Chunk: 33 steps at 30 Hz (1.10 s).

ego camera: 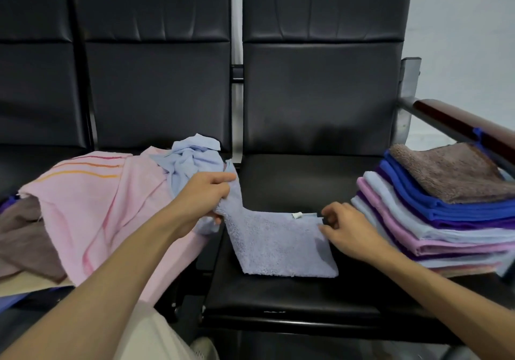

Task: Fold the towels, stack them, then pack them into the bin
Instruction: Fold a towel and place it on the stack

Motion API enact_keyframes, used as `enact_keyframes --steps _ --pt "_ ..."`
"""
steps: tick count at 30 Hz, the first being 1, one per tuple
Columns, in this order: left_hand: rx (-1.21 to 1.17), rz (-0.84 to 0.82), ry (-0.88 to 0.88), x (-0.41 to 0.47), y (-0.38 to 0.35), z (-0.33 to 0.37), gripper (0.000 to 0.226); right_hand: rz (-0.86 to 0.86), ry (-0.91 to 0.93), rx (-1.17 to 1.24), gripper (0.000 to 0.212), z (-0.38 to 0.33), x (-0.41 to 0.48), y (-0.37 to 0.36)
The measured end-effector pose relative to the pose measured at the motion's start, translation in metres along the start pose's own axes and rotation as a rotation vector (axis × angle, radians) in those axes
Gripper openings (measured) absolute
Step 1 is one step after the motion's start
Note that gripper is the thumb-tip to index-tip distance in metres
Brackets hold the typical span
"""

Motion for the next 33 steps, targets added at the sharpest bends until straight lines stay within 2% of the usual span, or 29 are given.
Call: enact_keyframes --steps 2,4,8,14,21,24,26,28,30,31,33 --pt "0.031 -0.054 -0.010 -0.002 -0.016 0.005 0.046 -0.139 -0.147 0.069 0.013 0.010 -0.002 -0.002" --pt "0.077 -0.119 -0.017 -0.004 -0.034 0.009 0.048 -0.284 -0.250 0.255 0.004 0.013 -0.008 -0.009" --pt "0.179 -0.283 -0.003 -0.003 -0.072 0.007 0.050 -0.281 -0.303 0.419 0.004 0.017 -0.007 -0.016" --pt "0.302 -0.469 0.073 0.008 -0.114 -0.009 0.054 -0.232 -0.306 0.510 0.010 0.018 -0.012 -0.027" --pt "0.277 -0.663 0.207 0.000 -0.142 -0.023 0.061 -0.303 -0.288 0.554 0.018 0.022 -0.013 -0.019" --pt "0.258 -0.590 0.163 0.001 -0.137 -0.028 0.052 -0.339 -0.316 0.607 0.024 0.022 -0.012 -0.015" --pt "0.324 -0.496 0.082 0.004 -0.126 -0.027 0.042 -0.357 -0.335 0.651 0.026 0.021 -0.011 -0.014" --pt "0.575 -0.388 -0.062 0.009 -0.108 -0.024 0.030 -0.357 -0.339 0.645 0.030 0.021 -0.012 -0.014" --pt "0.838 -0.272 -0.128 0.014 -0.086 -0.026 0.019 -0.359 -0.299 0.593 0.023 0.019 -0.013 -0.014" --pt "0.930 -0.239 -0.101 0.015 -0.076 -0.028 0.017 -0.365 -0.276 0.561 0.019 0.017 -0.014 -0.015" --pt "1.033 -0.236 0.031 0.015 -0.064 -0.032 0.030 -0.362 -0.244 0.519 0.014 0.014 -0.015 -0.015"
Point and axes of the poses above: each hand's wrist, its own x-axis towards the middle knuckle, its own y-axis out of the back of the hand, z = x × y, the point moved 1 cm from there along x, towards the middle knuckle, and after that the axes turned 7 degrees about -x, right-handed, at the moved point
